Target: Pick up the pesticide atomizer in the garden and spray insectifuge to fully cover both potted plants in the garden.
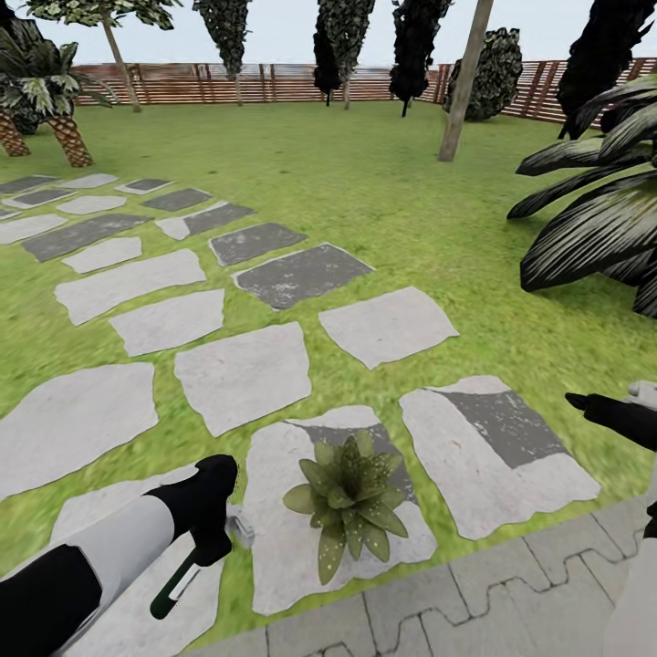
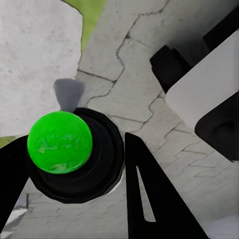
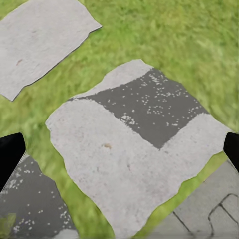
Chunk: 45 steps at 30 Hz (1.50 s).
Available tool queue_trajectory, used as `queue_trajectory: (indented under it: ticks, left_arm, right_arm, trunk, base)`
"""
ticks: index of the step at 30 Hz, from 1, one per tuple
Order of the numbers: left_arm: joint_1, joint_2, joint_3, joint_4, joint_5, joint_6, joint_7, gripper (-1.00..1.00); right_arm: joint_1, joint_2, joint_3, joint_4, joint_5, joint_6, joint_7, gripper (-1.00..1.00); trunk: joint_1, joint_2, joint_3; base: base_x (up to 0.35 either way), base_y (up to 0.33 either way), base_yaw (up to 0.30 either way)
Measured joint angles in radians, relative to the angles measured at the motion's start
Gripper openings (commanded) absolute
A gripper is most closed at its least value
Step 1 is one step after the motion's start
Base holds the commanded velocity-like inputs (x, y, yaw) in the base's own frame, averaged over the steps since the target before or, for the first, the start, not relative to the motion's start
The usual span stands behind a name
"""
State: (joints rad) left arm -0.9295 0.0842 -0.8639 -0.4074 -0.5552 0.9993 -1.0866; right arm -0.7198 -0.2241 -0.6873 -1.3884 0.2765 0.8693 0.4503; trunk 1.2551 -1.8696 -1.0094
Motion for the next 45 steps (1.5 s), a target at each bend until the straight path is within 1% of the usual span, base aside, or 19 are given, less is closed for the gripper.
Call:
queue_trajectory:
  ticks: [9,37,45]
  left_arm:
    - [0.0,0.001,0.0,0.0,0.0,0.0,0.0,-1.0]
    - [0.0,0.001,0.0,0.001,0.0,0.0,0.0,-1.0]
    - [0.0,0.001,0.0,0.001,0.0,0.0,0.0,-1.0]
  right_arm:
    - [0.0,0.0,0.001,0.0,0.0,0.0,0.0,1.0]
    - [0.0,0.0,0.0,0.0,0.0,0.0,0.0,1.0]
    - [0.0,0.001,0.001,0.0,0.0,0.0,0.0,1.0]
  trunk:
    - [0.0,0.0,-0.009]
    - [0.0,0.0,-0.032]
    - [0.0,0.0,-0.034]
  base:
    - [0.0,0.295,-0.21]
    - [0.0,0.272,-0.269]
    - [0.0,0.253,-0.062]
